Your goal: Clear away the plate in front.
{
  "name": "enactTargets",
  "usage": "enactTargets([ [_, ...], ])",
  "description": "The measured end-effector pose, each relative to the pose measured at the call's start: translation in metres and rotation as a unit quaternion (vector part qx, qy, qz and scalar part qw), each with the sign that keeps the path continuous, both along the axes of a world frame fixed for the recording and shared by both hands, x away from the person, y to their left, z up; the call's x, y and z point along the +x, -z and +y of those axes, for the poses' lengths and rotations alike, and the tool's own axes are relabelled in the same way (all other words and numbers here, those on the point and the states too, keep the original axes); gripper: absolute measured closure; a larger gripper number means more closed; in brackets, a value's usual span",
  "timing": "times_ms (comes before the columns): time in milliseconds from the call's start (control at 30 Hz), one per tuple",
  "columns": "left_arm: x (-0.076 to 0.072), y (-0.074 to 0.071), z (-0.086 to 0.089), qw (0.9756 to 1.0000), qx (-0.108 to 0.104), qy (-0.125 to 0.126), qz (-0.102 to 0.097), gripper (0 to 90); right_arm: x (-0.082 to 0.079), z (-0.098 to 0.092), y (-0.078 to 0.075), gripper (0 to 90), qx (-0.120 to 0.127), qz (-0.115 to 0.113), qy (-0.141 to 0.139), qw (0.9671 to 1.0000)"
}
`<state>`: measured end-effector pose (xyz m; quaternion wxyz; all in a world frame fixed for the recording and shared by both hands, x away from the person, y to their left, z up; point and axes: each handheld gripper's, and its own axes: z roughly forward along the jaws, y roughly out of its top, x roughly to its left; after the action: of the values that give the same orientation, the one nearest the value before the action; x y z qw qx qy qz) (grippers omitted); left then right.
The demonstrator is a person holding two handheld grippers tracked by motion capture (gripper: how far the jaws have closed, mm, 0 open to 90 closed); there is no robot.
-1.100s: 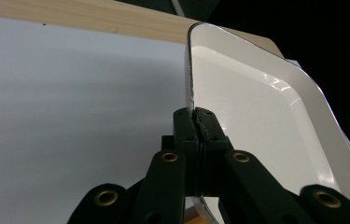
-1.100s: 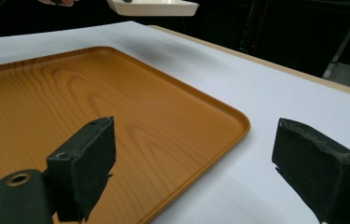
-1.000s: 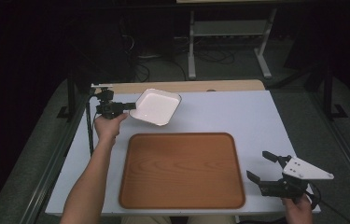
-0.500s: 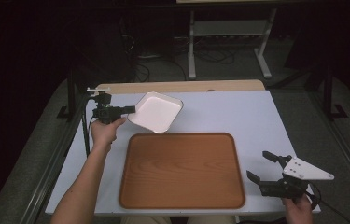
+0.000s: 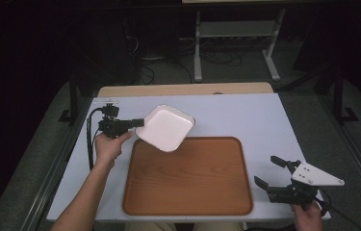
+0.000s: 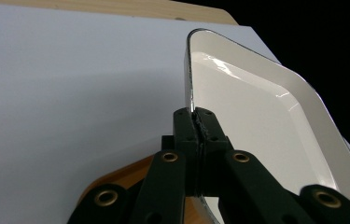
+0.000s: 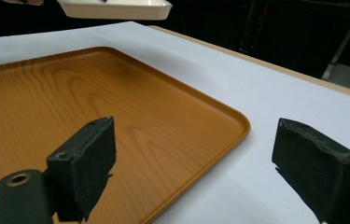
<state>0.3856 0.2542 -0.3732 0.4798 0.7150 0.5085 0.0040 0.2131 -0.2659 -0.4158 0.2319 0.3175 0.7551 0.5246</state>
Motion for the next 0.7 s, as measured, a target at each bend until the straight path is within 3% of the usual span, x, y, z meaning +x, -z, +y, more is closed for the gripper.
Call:
enactTargets([
  [700, -0.038, 0.037, -0.021, 0.9992, 0.027, 0.027, 0.011, 89.0, 0.0, 0.001, 0.0, 12.5, -0.006, 0.002, -0.004, 1.0],
])
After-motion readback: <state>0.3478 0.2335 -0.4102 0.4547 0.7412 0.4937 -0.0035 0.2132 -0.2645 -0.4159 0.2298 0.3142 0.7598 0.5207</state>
